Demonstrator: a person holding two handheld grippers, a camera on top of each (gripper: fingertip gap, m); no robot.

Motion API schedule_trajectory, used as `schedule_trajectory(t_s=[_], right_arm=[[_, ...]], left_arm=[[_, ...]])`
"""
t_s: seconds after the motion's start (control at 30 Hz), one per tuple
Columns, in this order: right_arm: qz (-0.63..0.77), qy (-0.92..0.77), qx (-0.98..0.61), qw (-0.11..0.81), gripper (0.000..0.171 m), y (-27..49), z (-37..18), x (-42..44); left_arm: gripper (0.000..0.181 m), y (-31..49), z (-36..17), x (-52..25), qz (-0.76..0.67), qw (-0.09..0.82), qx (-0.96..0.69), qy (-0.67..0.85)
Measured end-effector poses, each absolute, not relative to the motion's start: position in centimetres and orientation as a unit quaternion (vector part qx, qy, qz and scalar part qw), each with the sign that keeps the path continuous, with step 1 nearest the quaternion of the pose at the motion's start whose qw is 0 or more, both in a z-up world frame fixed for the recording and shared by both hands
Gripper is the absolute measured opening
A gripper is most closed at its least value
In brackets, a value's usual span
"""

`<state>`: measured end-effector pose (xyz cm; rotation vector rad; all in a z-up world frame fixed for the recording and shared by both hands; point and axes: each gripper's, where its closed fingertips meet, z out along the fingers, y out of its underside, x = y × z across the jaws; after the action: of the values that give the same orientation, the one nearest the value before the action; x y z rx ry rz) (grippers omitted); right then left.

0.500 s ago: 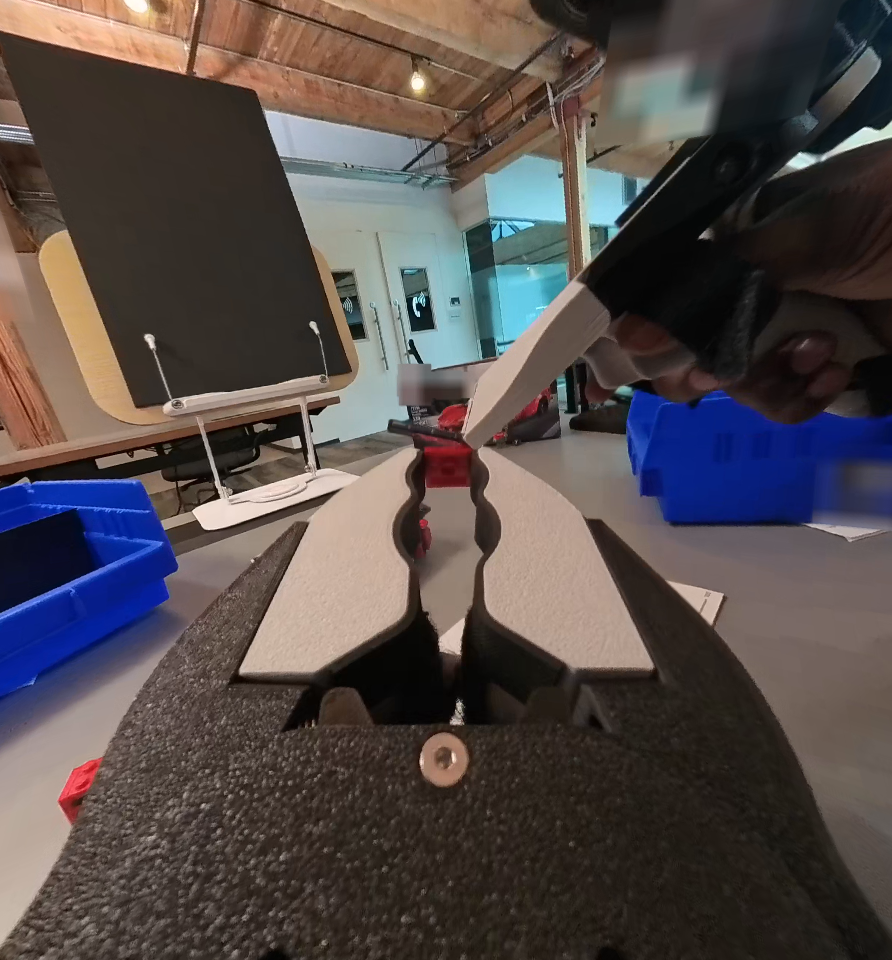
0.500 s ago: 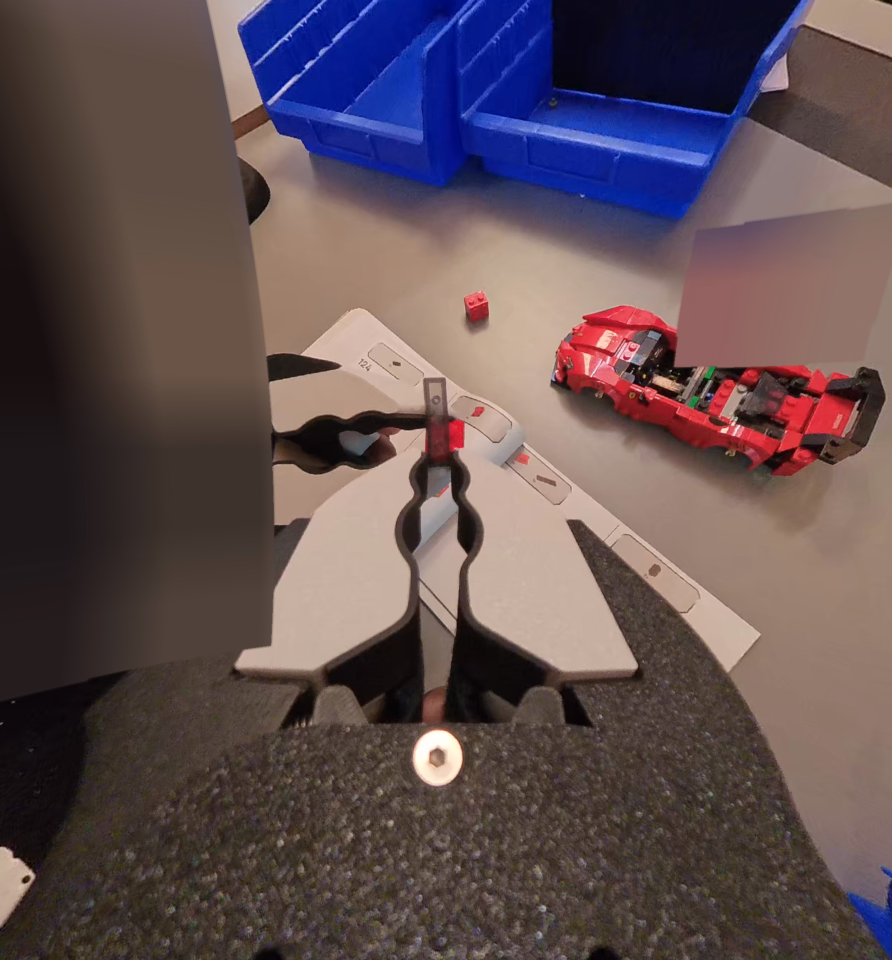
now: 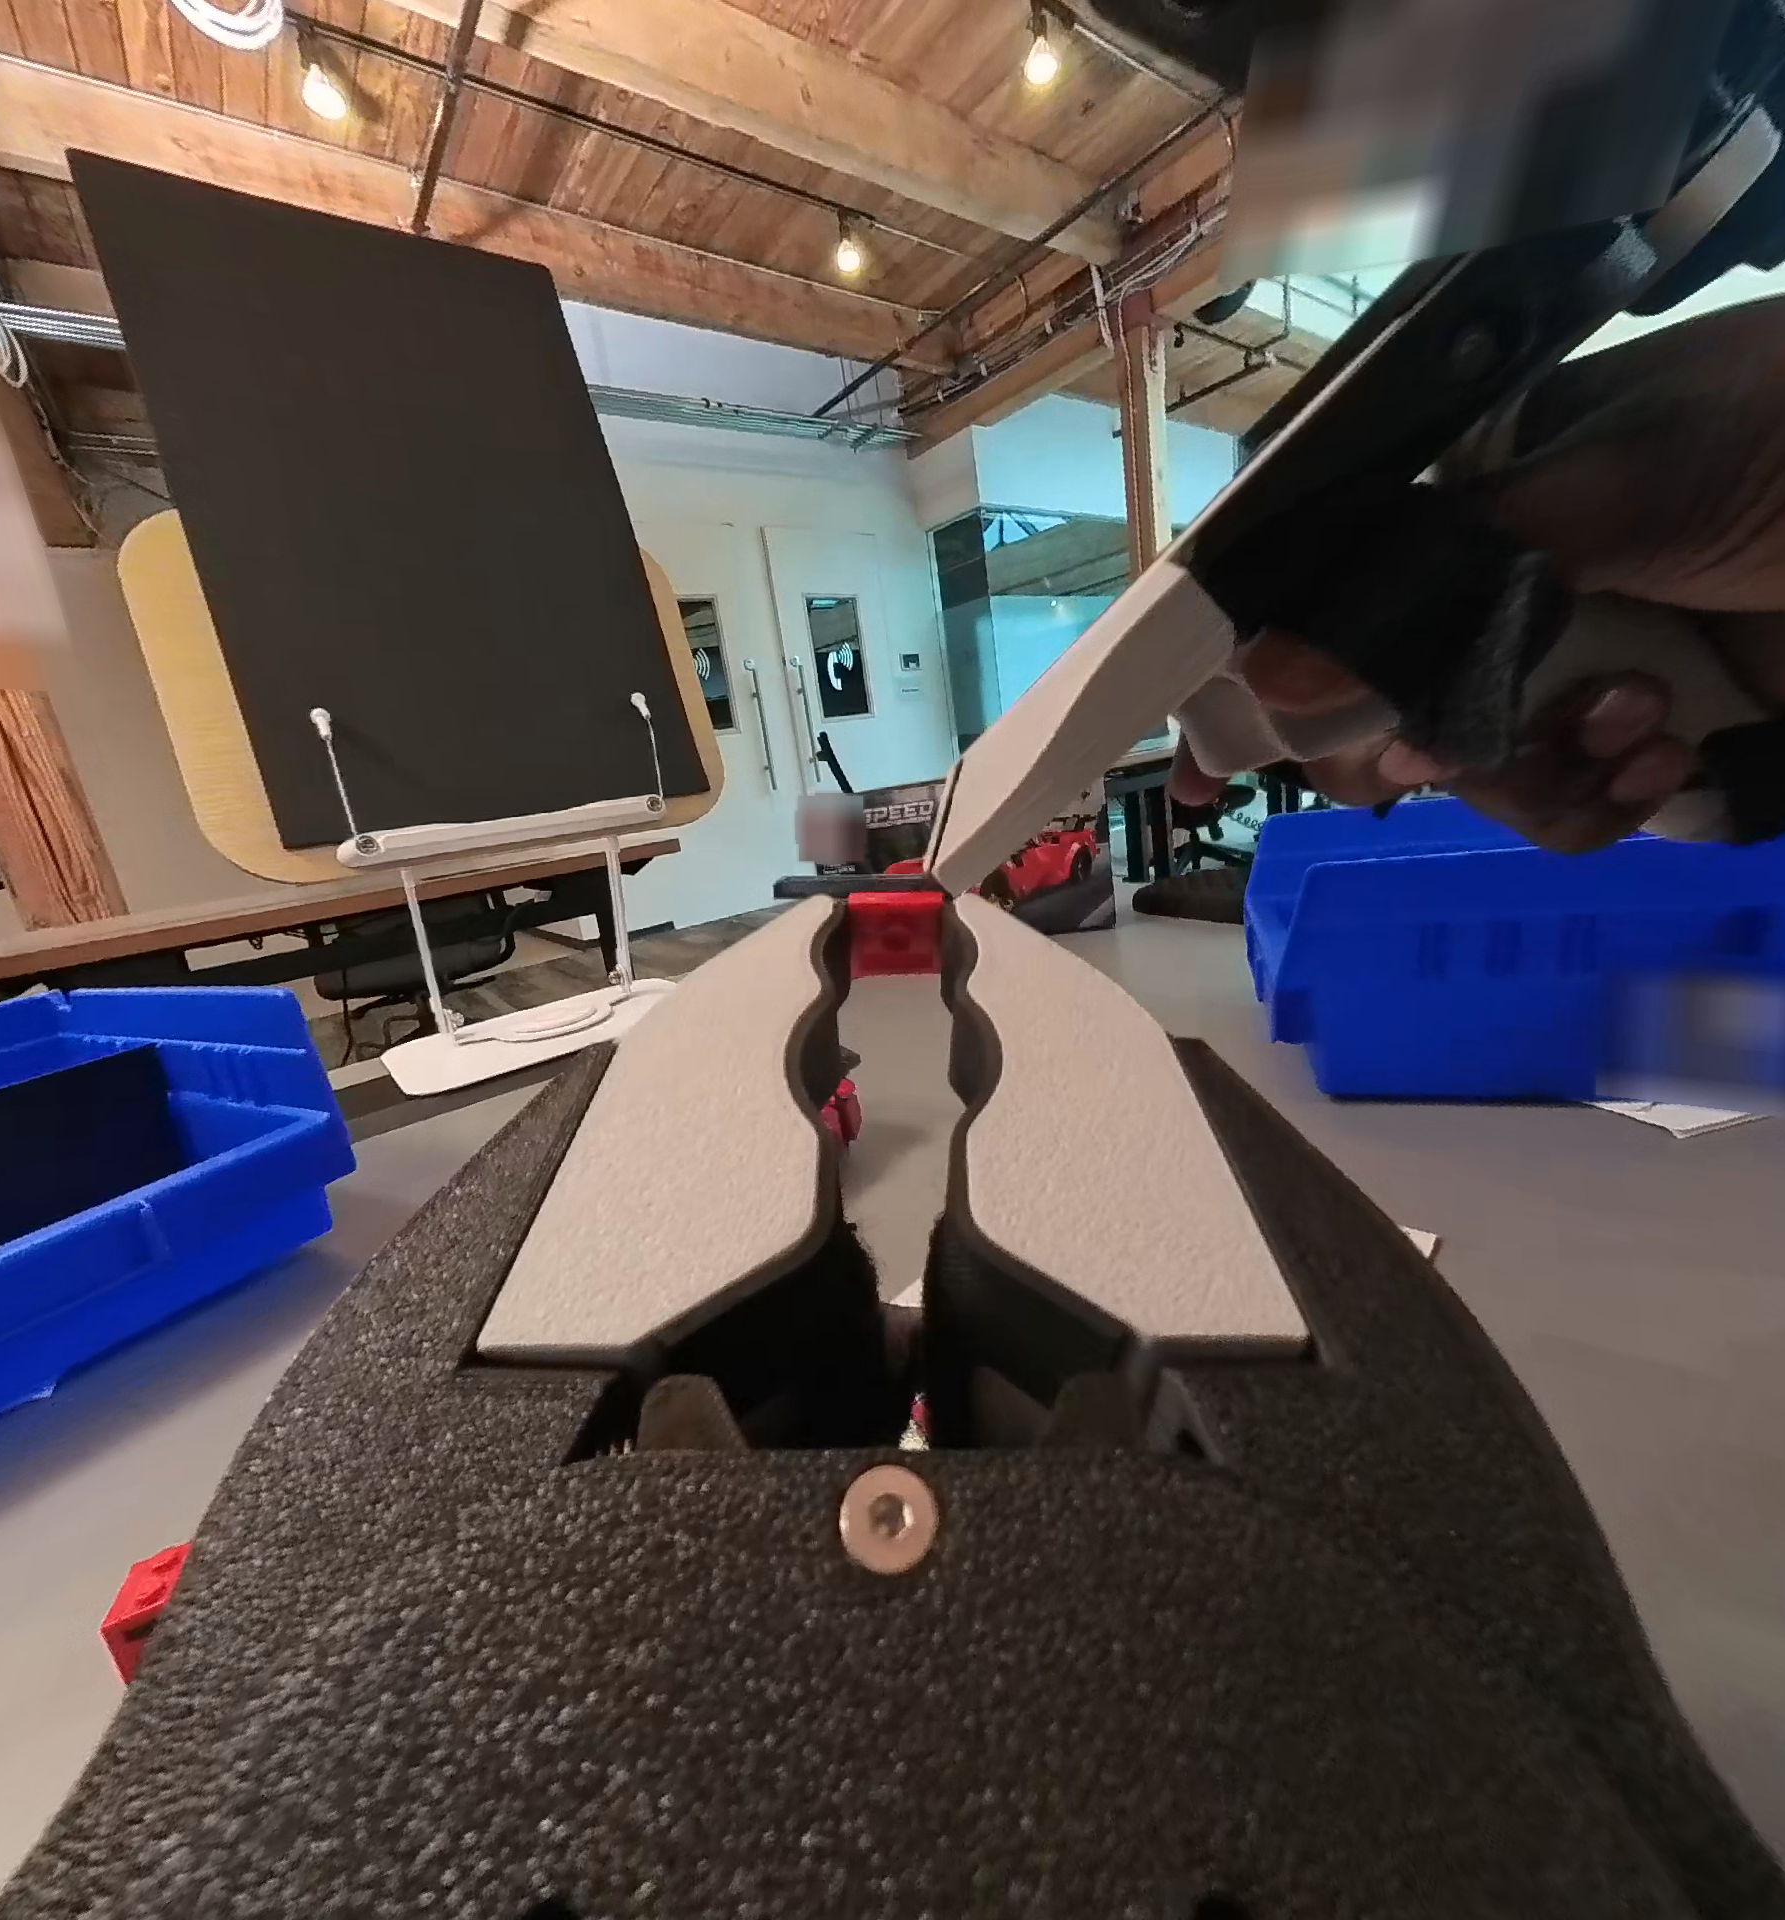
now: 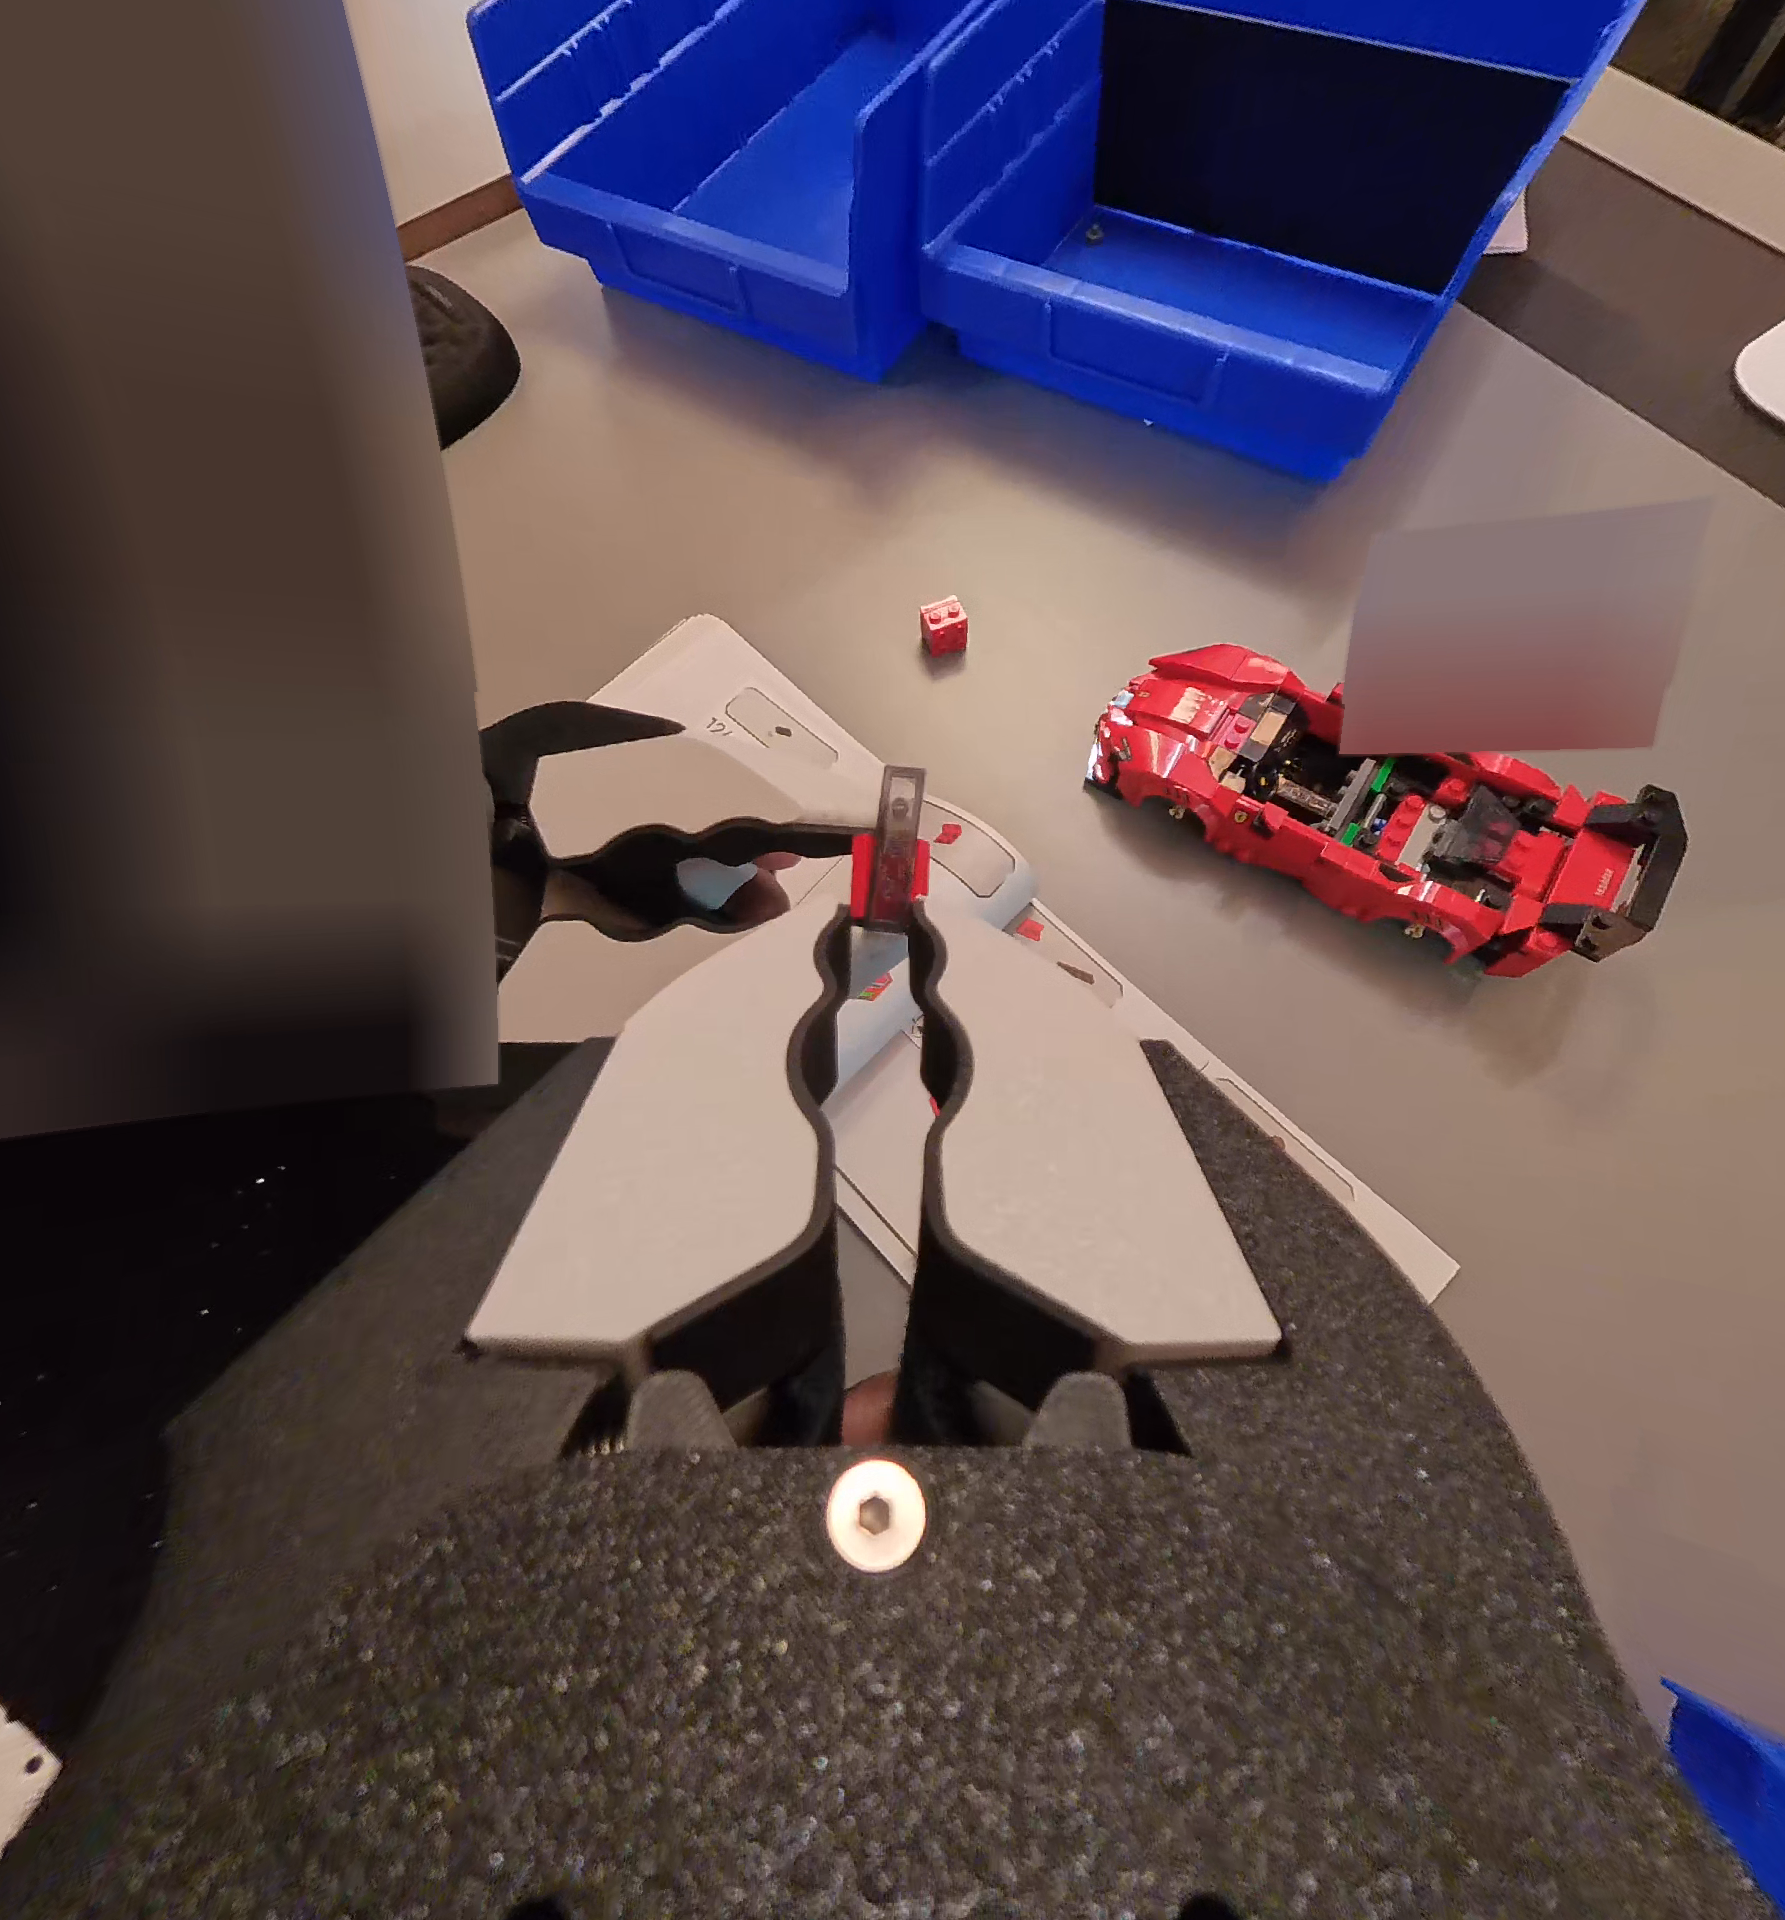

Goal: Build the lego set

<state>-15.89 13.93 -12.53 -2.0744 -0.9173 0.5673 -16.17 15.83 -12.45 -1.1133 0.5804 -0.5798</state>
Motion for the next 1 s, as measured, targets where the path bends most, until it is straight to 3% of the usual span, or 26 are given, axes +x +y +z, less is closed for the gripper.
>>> schedule_trajectory(t_s=[0.17, 0.33, 0.53, 0.67, 1.0], right_arm=[[0.268, -0.36, -0.809, 0.379, 0.019, 13.3, -11.8, -16.0], [0.438, -0.301, -0.776, 0.339, 0.02, 13.4, -9.9, -14.8], [0.644, -0.189, -0.715, 0.196, 0.026, 13.1, -10.4, -15.7], [0.657, -0.189, -0.711, 0.164, 0.027, 12.9, -11.3, -16.2], [0.624, -0.207, -0.726, 0.201, 0.019, 12.8, -12.0, -16.3]], left_arm=[[0.016, 15.6, -12.1, -16.4, -0.278, 0.776, -0.502, 0.264], [0.016, 15.1, -11.6, -16.6, -0.309, 0.774, -0.486, 0.262], [0.016, 14.1, -11.0, -16.3, -0.324, 0.782, -0.455, 0.275], [0.016, 14.0, -11.0, -16.3, -0.322, 0.783, -0.451, 0.282], [0.016, 14.8, -11.6, -16.6, -0.276, 0.788, -0.474, 0.282]])
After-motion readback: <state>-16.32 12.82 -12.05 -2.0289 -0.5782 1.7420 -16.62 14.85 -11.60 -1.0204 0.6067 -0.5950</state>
